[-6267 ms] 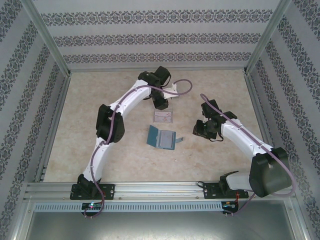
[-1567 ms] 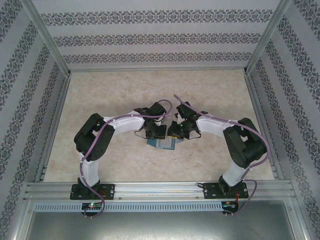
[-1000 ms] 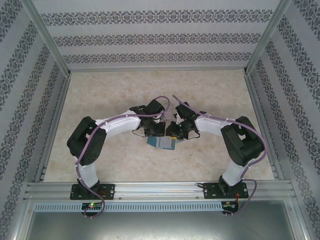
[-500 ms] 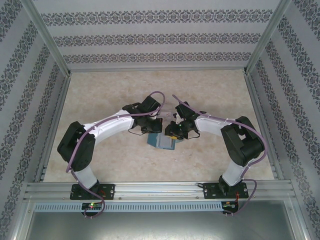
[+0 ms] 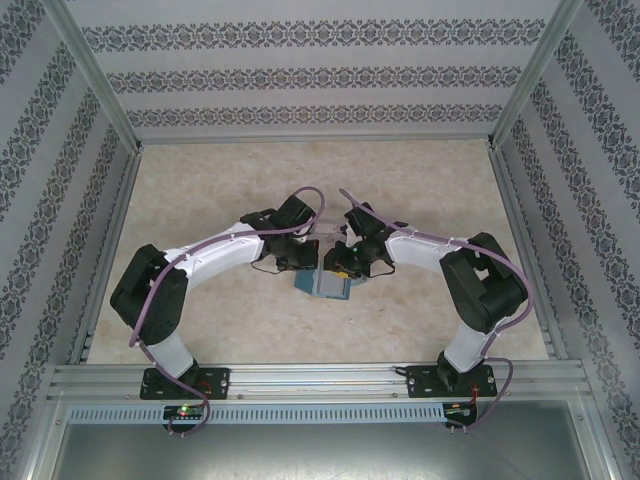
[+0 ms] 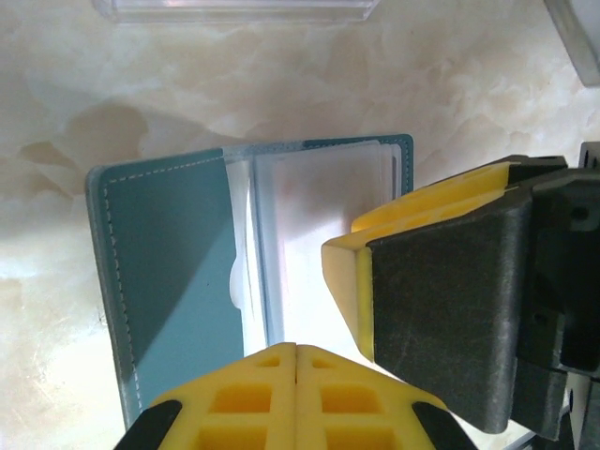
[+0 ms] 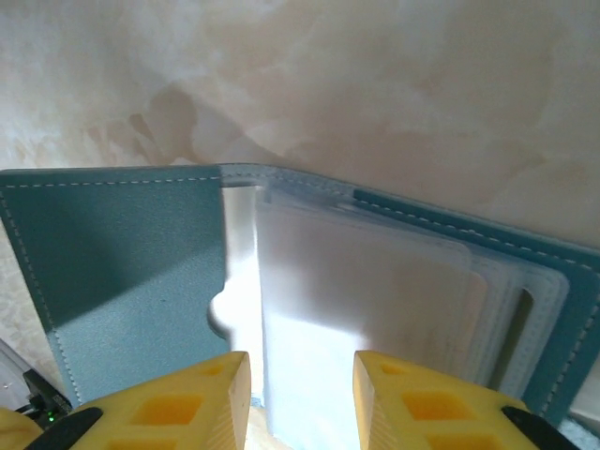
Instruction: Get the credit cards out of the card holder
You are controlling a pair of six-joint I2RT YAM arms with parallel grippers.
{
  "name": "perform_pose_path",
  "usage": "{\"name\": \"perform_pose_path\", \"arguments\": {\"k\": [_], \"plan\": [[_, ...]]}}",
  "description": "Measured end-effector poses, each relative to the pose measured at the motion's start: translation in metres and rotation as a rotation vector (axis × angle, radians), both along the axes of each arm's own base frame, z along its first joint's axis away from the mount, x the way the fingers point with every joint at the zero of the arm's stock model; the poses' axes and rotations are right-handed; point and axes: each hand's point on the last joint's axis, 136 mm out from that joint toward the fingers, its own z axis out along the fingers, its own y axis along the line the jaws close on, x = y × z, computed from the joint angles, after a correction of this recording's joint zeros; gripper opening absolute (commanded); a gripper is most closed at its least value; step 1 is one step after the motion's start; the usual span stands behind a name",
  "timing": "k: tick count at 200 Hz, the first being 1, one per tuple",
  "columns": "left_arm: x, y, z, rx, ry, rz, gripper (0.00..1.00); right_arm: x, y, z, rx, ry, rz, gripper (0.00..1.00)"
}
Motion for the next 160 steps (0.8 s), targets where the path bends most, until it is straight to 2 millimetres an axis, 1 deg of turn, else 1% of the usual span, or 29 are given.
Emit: {"name": "perform_pose_path", "arguments": {"k": [37,51,66,83,108,135,160], "plan": [[0.000,0.001,0.002,-0.014,0.002,0.003,0.05,0.001,0.001,0.001,0.000,-0.001,-0.002,0.33],[-0.002,-0.001,0.001,-0.028,0.017,0.002,0.05,0.004,-0.002,0.002,-0.001,-0.007,-0.013,0.31],[-0.003,-0.005,-0.001,-0.049,0.034,0.001,0.05,0.008,-0.007,0.008,-0.003,-0.026,-0.031,0.30],[-0.005,-0.012,-0.009,-0.060,0.055,-0.008,0.05,0.013,-0.016,0.018,-0.002,-0.055,-0.058,0.29],[-0.009,-0.026,-0.028,-0.062,0.105,-0.031,0.05,0.016,-0.031,0.029,-0.004,-0.087,-0.101,0.29],[-0.014,-0.038,-0.044,-0.067,0.155,-0.049,0.07,0.016,-0.044,0.029,-0.018,-0.092,-0.136,0.29],[-0.016,-0.045,-0.050,-0.086,0.177,-0.058,0.07,0.013,-0.051,0.025,-0.030,-0.080,-0.154,0.29]]}}
